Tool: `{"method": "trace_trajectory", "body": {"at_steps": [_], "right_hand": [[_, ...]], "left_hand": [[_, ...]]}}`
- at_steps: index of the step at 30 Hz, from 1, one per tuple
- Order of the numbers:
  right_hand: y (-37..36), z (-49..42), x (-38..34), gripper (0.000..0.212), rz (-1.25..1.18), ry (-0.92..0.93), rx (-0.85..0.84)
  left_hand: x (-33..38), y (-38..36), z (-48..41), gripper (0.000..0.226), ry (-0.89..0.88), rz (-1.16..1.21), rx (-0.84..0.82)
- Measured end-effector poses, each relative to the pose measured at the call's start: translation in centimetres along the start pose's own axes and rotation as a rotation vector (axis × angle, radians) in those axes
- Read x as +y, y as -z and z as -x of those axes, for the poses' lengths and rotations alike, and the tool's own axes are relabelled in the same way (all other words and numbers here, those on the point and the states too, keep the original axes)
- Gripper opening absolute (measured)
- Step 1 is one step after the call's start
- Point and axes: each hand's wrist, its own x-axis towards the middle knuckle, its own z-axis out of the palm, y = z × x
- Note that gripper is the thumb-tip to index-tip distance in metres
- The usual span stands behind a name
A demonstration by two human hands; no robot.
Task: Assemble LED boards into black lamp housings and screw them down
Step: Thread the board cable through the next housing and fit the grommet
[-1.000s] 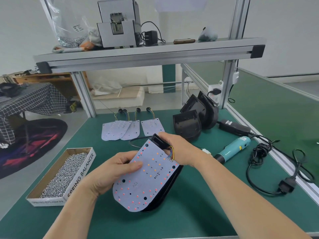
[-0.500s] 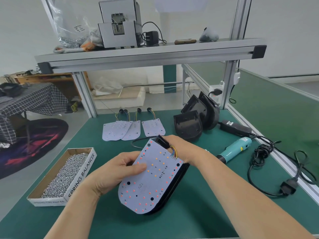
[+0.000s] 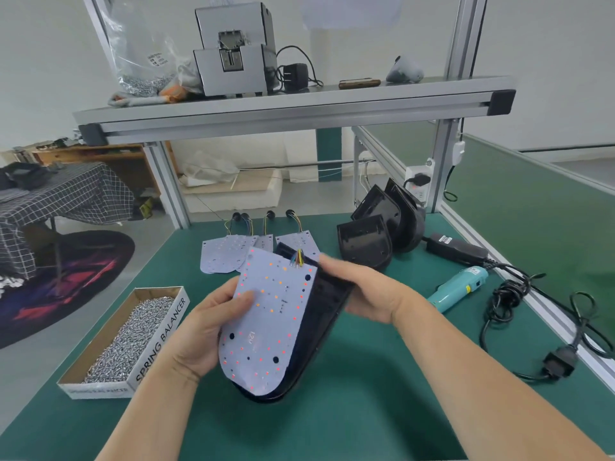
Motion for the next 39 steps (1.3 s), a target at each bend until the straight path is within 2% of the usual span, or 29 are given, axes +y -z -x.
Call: {"method": "trace_trajectory", "body": {"at_steps": [2, 3, 4, 7, 10, 12, 14, 16, 17, 19, 21, 24, 27, 30, 32, 36, 39], "right_hand": [[-0.1, -0.8, 0.9, 0.068, -0.127, 0.058, 0.051], [-0.2, -1.1, 1.3, 0.072, -0.111, 0.081, 0.106], [-0.6, -1.4, 1.6, 0.067, -0.041, 0.095, 0.184], [-1.1, -2.0, 3.0, 0.033, 0.304, 0.101, 0.393], [-1.0, -1.9, 3.2, 0.027, 0.422, 0.112, 0.465], [-0.9, -1.4, 2.8, 0.021, 0.488, 0.310, 0.593], [-1.5, -0.1, 2.0, 0.019, 0.503, 0.553, 0.871], [-2.9, 1.4, 1.2, 0.012, 0.517, 0.716, 0.981], [-3.7, 2.0, 1.0, 0.012, 0.598, 0.716, 0.974], [-4.8, 2.6, 1.2, 0.022, 0.822, 0.579, 0.936], [-5.3, 2.6, 1.7, 0.025, 0.908, 0.451, 0.891], [-4.8, 2.5, 2.2, 0.017, 0.720, 0.410, 0.830], [-4.6, 2.3, 2.7, 0.016, 0.423, 0.468, 0.865], [-5.1, 2.0, 3.0, 0.016, 0.172, 0.533, 0.910], [-5.3, 1.9, 3.1, 0.018, 0.094, 0.554, 0.914], [-5.0, 2.1, 3.3, 0.016, 0.324, 0.506, 0.854], [-4.8, 2.6, 3.5, 0.011, 0.540, 0.518, 0.889]], "left_hand": [[-0.4, 0.0, -0.1, 0.032, -0.055, 0.110, 0.074], [-0.4, 0.0, -0.2, 0.032, -0.073, 0.146, 0.113], [-0.4, -0.1, -0.3, 0.032, -0.081, 0.158, 0.144], [-0.5, -0.2, -0.2, 0.030, -0.051, 0.119, 0.152], [-0.6, -0.7, -0.2, 0.025, -0.030, 0.008, 0.166], [-0.6, -1.1, -0.2, 0.033, -0.045, -0.096, 0.177], [-0.7, -1.3, -0.1, 0.037, -0.074, -0.142, 0.174], [-1.0, -1.4, -0.1, 0.038, -0.096, -0.164, 0.176], [-1.2, -1.4, -0.1, 0.038, -0.102, -0.175, 0.183], [-1.7, -1.6, -0.2, 0.041, -0.109, -0.179, 0.189], [-2.0, -2.0, -0.3, 0.049, -0.111, -0.188, 0.187], [-2.5, -2.8, -0.4, 0.059, -0.125, -0.259, 0.215], [-2.9, -3.5, -0.5, 0.047, -0.179, -0.282, 0.276], [-3.3, -3.9, -0.5, 0.038, -0.198, -0.247, 0.207], [-3.6, -4.0, -0.5, 0.040, -0.201, -0.214, 0.180], [-4.1, -3.4, -0.5, 0.065, -0.197, -0.029, 0.262], [-4.4, -3.6, -0.2, 0.047, -0.165, 0.066, 0.298]]}}
